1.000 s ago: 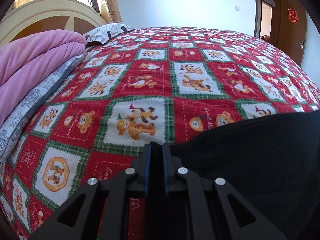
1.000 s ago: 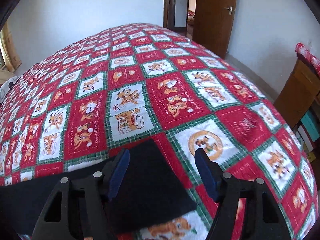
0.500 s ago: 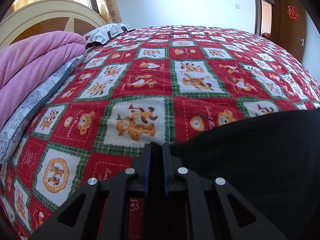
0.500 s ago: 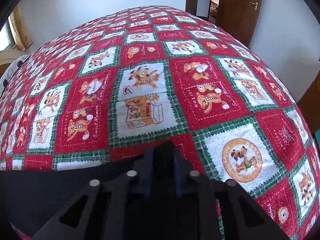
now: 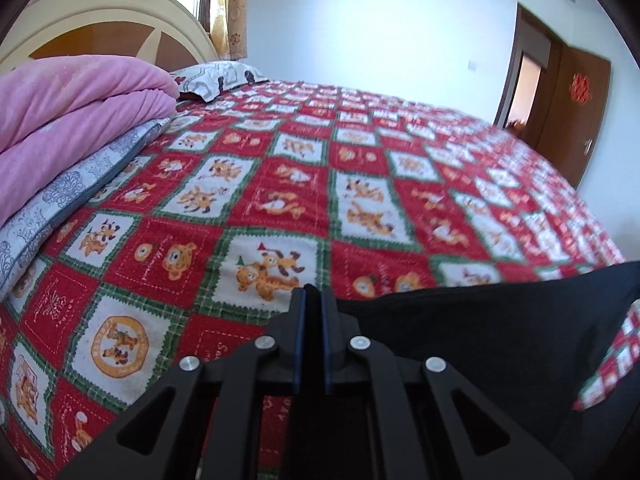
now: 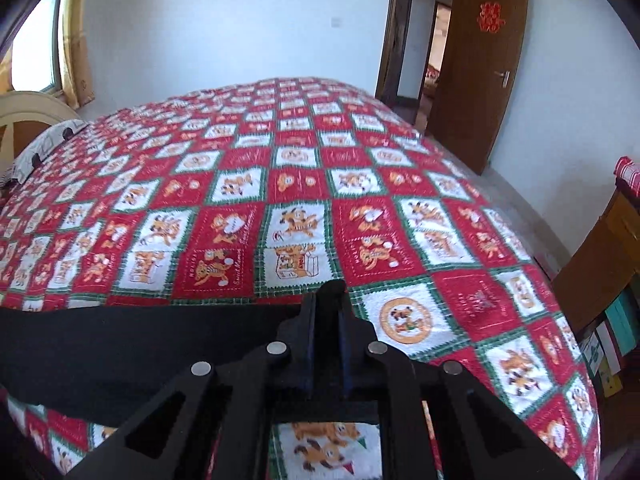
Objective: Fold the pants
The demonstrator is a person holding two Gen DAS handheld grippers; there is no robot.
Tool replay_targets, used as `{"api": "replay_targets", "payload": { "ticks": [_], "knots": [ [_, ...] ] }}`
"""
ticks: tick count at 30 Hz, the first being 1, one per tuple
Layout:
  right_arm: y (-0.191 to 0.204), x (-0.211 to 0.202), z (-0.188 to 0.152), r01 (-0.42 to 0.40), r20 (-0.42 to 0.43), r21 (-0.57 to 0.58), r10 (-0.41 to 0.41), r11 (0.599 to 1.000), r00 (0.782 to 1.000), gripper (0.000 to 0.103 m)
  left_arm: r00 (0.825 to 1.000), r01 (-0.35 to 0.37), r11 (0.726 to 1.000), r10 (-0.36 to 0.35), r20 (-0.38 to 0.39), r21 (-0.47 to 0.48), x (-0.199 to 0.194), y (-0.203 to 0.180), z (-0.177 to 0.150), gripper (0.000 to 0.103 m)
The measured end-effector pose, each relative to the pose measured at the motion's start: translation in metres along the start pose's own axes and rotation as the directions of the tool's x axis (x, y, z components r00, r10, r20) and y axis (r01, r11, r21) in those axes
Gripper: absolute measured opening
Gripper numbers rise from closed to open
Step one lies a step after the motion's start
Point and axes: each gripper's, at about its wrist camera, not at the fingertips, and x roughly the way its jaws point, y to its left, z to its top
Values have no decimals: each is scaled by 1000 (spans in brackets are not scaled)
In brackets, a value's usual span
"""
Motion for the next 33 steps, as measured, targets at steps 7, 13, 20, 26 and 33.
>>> {"api": "replay_targets", "payload": {
  "ticks": [7, 13, 20, 26, 33],
  "knots": [
    [-10, -67, -23, -12, 110, 5, 11, 1000, 994, 9, 989, 132, 989, -127, 75, -68, -42, 13, -5, 7],
    [-25, -112, -60, -31, 161, 33, 25, 999, 987, 9, 965, 243, 963, -227, 129, -118, -79, 32, -27, 5],
    [-46, -142, -128, -54, 146, 67, 44, 996, 988, 9, 943, 315, 943, -298, 149, -106, -102, 49, -74, 5],
    [-58, -157, -176, -60, 110, 98, 49, 993, 993, 9, 947, 312, 942, -298, 117, -123, -109, 70, -111, 4],
    [-60, -162, -208, -40, 57, 118, 34, 992, 998, 9, 952, 305, 943, -295, 85, -132, -109, 87, -140, 4]
  ]
}}
